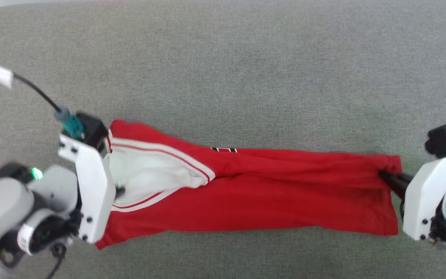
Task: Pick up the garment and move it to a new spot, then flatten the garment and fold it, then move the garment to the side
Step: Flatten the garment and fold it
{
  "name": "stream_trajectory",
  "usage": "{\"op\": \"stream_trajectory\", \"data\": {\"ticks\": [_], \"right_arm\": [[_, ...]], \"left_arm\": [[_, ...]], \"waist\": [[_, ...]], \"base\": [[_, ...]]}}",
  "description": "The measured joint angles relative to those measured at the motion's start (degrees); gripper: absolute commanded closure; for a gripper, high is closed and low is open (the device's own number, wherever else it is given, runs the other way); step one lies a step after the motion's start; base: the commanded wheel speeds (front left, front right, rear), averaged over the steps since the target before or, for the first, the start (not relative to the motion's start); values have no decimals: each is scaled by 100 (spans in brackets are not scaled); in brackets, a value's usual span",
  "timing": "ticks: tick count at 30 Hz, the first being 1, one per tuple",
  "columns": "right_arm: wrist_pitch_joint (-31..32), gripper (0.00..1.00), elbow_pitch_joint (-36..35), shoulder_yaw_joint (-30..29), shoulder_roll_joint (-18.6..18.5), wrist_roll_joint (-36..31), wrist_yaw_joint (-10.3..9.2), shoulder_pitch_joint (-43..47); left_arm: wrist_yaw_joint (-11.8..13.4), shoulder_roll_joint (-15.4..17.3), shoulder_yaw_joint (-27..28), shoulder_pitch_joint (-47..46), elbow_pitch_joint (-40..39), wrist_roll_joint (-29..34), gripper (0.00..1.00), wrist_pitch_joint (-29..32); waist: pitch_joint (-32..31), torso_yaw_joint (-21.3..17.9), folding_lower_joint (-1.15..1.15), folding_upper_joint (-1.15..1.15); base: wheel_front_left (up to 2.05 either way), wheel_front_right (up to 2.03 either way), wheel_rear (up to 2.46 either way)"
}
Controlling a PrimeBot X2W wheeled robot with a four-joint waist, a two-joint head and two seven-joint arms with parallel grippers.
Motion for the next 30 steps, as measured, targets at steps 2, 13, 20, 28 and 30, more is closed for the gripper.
{"op": "stream_trajectory", "data": {"ticks": [2, 13, 20, 28, 30], "right_arm": [[-80, 100, 144, 47, 4, -34, 0, 36], [-432, 0, 420, 140, 21, -76, 0, 18], [-230, 0, 214, -286, 158, -38, 0, 115], [-53, 0, 623, -726, 246, -23, 0, 101], [-54, 0, 849, -753, 254, 4, 0, 44]], "left_arm": [[10, -73, -46, 176, 194, -90, 100, -110], [-389, -476, 108, 514, 1071, -98, 0, -1235], [-593, -349, 420, 800, 1007, 127, 0, -2420], [-687, -336, 751, 1223, 991, 490, 0, -4077], [-687, -367, 800, 1363, 1046, 536, 0, -4417]], "waist": [[-18, -5, 0, 0], [-234, -42, 0, 0], [-389, -58, 0, 0], [-307, 20, 0, 0], [-273, 56, 0, 0]], "base": [[0, 0, 0], [0, 0, 0], [0, 0, 0], [0, 0, 0], [0, 0, 0]]}}
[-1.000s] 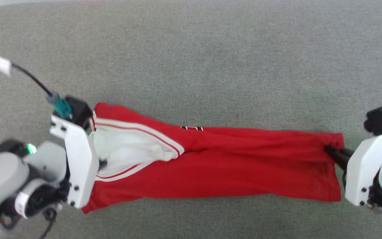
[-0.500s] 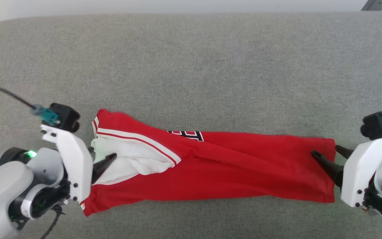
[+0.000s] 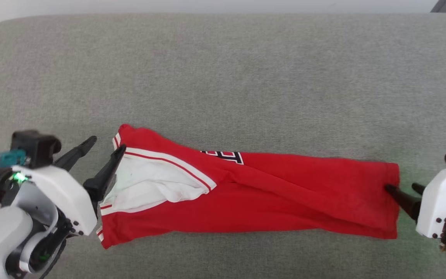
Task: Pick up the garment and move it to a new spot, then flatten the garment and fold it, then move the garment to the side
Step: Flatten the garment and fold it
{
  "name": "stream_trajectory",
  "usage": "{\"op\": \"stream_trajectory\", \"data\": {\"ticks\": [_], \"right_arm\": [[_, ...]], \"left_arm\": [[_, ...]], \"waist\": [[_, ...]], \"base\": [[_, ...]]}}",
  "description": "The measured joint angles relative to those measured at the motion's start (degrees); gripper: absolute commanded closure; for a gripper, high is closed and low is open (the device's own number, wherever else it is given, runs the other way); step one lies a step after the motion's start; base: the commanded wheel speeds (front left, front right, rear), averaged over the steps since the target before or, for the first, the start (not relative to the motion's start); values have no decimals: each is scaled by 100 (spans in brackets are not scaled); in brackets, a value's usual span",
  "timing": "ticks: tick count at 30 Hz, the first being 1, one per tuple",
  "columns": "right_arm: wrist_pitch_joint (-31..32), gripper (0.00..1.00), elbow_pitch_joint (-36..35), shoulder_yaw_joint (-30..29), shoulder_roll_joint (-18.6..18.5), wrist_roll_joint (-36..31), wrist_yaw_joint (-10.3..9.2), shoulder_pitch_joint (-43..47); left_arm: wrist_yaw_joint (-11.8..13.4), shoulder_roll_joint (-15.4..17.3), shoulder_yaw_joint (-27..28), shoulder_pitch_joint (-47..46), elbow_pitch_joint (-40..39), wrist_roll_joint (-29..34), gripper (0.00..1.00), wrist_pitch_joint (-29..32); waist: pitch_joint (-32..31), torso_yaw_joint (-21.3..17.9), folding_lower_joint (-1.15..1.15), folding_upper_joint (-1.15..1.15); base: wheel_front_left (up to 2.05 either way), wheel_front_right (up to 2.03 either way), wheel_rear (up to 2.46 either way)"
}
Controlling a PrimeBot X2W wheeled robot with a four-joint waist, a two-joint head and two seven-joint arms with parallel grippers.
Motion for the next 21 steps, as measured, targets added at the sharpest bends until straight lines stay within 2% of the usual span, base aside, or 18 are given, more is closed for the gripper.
{"op": "stream_trajectory", "data": {"ticks": [6, 12, 13, 14, 16, 21], "right_arm": [[0, 0, 673, 157, 48, 125, 0, -208], [56, 0, 1335, 534, -126, 202, 0, -505], [96, 26, 1425, 579, -175, 256, -1, -561], [120, 100, 1486, 646, -218, 355, -3, -600], [166, 100, 1559, 761, -358, 516, -9, -683], [226, 100, 1552, 780, -382, 940, -7, -801]], "left_arm": [[14, -141, 178, 364, 215, 67, 0, -933], [11, -433, 491, 675, 486, 301, 0, -1259], [12, -487, 603, 743, 539, 374, 0, -1265], [0, -570, 738, 807, 573, 391, 0, -1276], [-4, -777, 1179, 961, 597, 651, 0, -1280], [-237, -1355, 2246, 1758, 638, 1190, 0, -1282]], "waist": [[110, 126, 0, 0], [199, 258, 0, 0], [207, 279, 0, 0], [213, 300, 0, 0], [219, 337, 0, 0], [156, 354, 0, 0]], "base": [[0, 0, 0], [0, 0, 0], [0, 0, 0], [0, 0, 0], [0, 0, 0], [0, 0, 0]]}}
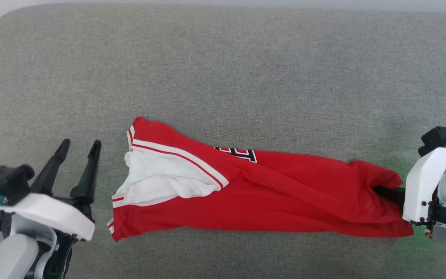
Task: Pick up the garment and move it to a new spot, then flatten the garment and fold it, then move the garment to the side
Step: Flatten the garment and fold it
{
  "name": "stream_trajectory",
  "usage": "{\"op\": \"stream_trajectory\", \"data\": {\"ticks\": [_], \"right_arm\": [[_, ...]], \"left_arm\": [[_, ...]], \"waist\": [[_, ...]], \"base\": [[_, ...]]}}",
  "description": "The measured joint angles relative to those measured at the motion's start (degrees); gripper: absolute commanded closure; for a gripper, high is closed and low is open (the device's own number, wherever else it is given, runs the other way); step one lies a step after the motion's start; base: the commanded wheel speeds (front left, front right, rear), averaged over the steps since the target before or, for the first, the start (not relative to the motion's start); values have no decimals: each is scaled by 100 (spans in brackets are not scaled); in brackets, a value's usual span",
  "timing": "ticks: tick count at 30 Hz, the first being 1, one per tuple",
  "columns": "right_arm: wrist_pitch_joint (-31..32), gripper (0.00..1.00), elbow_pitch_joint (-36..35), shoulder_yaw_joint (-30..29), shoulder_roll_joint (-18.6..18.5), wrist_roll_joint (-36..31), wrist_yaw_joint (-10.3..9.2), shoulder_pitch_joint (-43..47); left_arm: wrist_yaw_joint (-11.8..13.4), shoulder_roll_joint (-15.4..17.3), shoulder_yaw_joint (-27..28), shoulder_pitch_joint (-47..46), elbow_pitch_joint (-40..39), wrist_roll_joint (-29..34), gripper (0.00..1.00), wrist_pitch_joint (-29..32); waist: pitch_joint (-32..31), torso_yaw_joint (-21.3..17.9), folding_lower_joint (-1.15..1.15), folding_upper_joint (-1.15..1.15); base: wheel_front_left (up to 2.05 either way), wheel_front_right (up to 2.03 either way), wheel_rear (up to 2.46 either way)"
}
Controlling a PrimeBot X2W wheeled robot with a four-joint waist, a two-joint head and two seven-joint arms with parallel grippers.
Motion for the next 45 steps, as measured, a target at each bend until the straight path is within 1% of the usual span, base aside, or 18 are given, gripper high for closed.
{"op": "stream_trajectory", "data": {"ticks": [6, 11, 14, 17, 20, 23, 25, 28, 31, 34, 36, 37, 38, 41, 44, 45], "right_arm": [[222, 100, -250, -266, -158, 187, 5, -96], [286, 100, -302, -675, -368, 66, 7, -165], [285, 100, -186, -959, -515, -55, 7, -236], [200, 100, 66, -1280, -751, -266, 7, -280], [132, 100, 249, -1557, -827, -647, 7, -309], [73, 100, 452, -1750, -933, -1061, 7, -333], [54, 100, 539, -1814, -940, -1221, 7, -351], [220, 100, 457, -1806, -744, -1173, 7, -378], [519, 100, 7, -1653, -517, -894, 7, -328], [834, 100, -670, -1407, -335, -594, 7, -115], [1021, 100, -1165, -1202, -160, -377, 7, 40], [1113, 100, -1583, -944, -33, -202, 7, 165], [1127, 100, -1772, -808, 5, -165, 7, 207], [1100, 100, -2054, -346, 143, -142, 7, 253], [1013, 100, -2029, 122, 293, -104, 7, 228], [1013, 100, -2029, 122, 293, -104, 7, 228]], "left_arm": [[-487, -839, 1261, 797, 104, 864, 0, 0], [-969, -1521, 2031, 1220, 212, 1521, 0, 0], [-1221, -1893, 2394, 1383, 277, 1826, 0, 0], [-1401, -2238, 2725, 1471, 296, 2089, 0, 0], [-1525, -2516, 2958, 1523, 314, 2312, 0, -1], [-1585, -2728, 3116, 1563, 326, 2481, 0, 0], [-1625, -2826, 3169, 1572, 343, 2574, 0, 0], [-1634, -2924, 3259, 1577, 345, 2663, 0, 0], [-1649, -2955, 3272, 1608, 307, 2696, 0, 0], [-1650, -2944, 3249, 1664, 233, 2687, 0, 0], [-1650, -2942, 3239, 1710, 197, 2668, 0, -1], [-1650, -2942, 3206, 1711, 174, 2663, 0, 0], [-1650, -2947, 3177, 1710, 168, 2663, 0, 0], [-1650, -2951, 3067, 1703, 168, 2661, 0, 0], [-1650, -2958, 2939, 1668, 191, 2644, 0, 0], [-1650, -2958, 2939, 1668, 191, 2644, 0, 0]], "waist": [[-107, -63, 0, 0], [-213, -116, 0, 0], [-276, -138, 0, 0], [-328, -155, 0, 0], [-365, -175, 0, 0], [-377, -200, 0, 0], [-384, -218, 0, 0], [-412, -243, 0, 0], [-448, -260, 0, 0], [-478, -247, 0, 0], [-492, -220, 0, 0], [-499, -175, 0, 0], [-502, -148, 0, 0], [-517, -46, 0, 0], [-531, 97, 0, 0], [-531, 97, 0, 0]], "base": [[0, 0, 0], [0, 0, 0], [0, 0, 0], [0, 0, 0], [0, 0, 0], [0, 0, 0], [0, 0, 0], [0, 0, 0], [0, 0, 0], [0, 0, 0], [0, 0, 0], [0, 0, 0], [0, 0, 0], [0, 0, 0], [0, 0, 0], [0, 0, 0]]}}
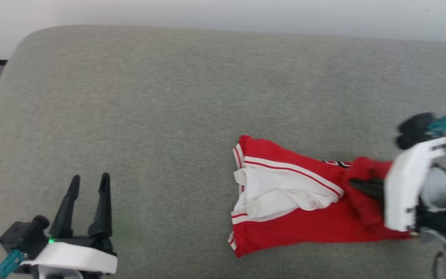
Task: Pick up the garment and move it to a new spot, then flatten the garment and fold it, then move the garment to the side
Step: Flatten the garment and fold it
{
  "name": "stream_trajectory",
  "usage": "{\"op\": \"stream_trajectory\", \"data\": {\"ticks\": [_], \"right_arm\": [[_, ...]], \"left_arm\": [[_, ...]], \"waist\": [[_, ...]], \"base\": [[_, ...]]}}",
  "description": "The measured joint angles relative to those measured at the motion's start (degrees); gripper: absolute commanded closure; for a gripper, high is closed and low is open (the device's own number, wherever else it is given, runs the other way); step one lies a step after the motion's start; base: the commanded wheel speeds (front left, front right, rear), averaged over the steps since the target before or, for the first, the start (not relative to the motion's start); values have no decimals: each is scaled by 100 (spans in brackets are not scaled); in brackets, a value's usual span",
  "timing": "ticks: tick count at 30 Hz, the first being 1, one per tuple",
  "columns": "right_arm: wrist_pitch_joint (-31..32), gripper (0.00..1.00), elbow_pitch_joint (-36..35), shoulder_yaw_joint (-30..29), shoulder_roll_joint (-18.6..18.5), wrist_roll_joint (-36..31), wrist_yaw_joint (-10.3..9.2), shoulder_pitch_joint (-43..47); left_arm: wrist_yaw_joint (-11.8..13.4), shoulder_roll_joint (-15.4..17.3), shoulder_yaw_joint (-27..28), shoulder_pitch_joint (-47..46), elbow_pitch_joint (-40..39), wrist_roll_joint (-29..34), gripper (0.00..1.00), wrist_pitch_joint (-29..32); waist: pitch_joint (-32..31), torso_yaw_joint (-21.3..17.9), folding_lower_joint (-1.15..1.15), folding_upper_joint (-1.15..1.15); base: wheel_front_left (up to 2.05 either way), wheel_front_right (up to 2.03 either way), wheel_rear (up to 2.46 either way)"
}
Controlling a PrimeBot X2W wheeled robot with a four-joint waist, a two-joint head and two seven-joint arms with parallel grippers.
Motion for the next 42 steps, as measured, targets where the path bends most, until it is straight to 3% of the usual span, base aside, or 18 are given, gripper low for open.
{"op": "stream_trajectory", "data": {"ticks": [12, 13, 14, 15, 21, 30, 35, 42], "right_arm": [[-868, 100, 1159, 1455, 226, -5, 0, -606], [-938, 93, 1270, 1548, 258, -5, 0, -656], [-1040, 55, 1385, 1621, 286, -7, 0, -711], [-1174, 1, 1484, 1681, 302, -24, 0, -784], [-1401, 0, 1683, 1756, 318, 243, 0, -1020], [-1824, 0, 1077, 1257, -88, 514, 0, -947], [-2423, 0, 811, 904, -289, 517, 0, -642], [-3773, 0, 695, 520, -501, 530, 0, -73]], "left_arm": [[0, -29, -441, -310, 110, -103, 0, -4], [0, -32, -448, -314, 120, -130, 0, -4], [0, -32, -456, -320, 129, -136, 0, -4], [0, -32, -461, -325, 140, -137, 0, -4], [0, -36, -341, -322, 114, -181, 0, -5], [0, -3, 16, -126, -43, -137, 0, -5], [0, 59, 180, 2, -83, -88, 0, -4], [-1, 91, 300, 180, -113, -13, 0, -5]], "waist": [[-8, 698, 0, 0], [-7, 738, 0, 0], [-5, 770, 0, 0], [-2, 793, 0, 0], [-35, 740, 0, 0], [-127, 291, 0, 0], [-217, 3, 0, 0], [-457, -310, 0, 0]], "base": [[0, 0, 0], [0, 0, 0], [0, 0, 0], [0, 0, 0], [0, 0, 0], [0, 0, 0], [0, 0, 0], [0, 0, 0]]}}
